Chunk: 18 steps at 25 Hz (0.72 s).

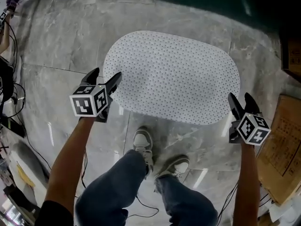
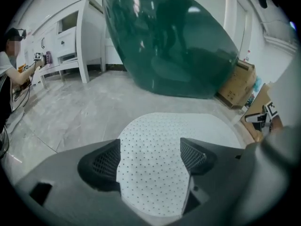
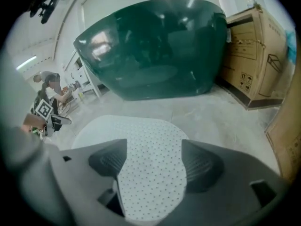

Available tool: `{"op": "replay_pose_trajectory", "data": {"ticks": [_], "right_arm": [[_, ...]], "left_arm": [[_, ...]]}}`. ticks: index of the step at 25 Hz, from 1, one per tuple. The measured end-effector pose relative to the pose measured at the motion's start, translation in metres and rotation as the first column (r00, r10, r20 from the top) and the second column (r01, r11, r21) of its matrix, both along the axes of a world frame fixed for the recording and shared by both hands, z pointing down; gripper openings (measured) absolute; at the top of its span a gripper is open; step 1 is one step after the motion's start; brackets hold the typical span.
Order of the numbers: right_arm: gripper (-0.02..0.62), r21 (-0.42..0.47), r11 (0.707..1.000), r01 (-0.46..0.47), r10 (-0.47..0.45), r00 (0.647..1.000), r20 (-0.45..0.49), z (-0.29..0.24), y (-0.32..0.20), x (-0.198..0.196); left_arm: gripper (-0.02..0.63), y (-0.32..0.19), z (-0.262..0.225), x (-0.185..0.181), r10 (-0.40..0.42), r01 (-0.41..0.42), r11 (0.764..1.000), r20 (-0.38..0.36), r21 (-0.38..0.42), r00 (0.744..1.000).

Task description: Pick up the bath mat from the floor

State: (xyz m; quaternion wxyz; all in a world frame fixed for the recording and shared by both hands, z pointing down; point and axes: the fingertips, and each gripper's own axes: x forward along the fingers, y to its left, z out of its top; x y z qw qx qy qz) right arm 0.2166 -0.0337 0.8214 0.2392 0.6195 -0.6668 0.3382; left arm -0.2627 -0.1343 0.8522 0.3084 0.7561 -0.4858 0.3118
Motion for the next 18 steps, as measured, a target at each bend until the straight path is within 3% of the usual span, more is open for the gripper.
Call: {"op": "replay_pose_trajectory", "data": {"ticks": [8,13,18], "right_arm": [[0.383,-0.087,0.995,-0.045,0.047,0.999,0.024,0.104,0.004,0.004],[0.400,-0.068,0.993,-0.092,0.086,0.993,-0.082,0.116,0.011,0.042],[0.431,-0.091,0.989,-0.115,0.107,0.990,-0.094,0.142,0.014,0.056]], "left_arm": [[0.462,-0.010,0.079,-0.045,0.017,-0.009,0.998,0.112,-0.069,0.994],[0.497,-0.020,0.107,-0.036,-0.002,0.007,0.998,0.095,-0.056,0.995],[0.518,-0.022,0.127,-0.044,-0.005,0.012,0.998,0.118,-0.062,0.993]]}}
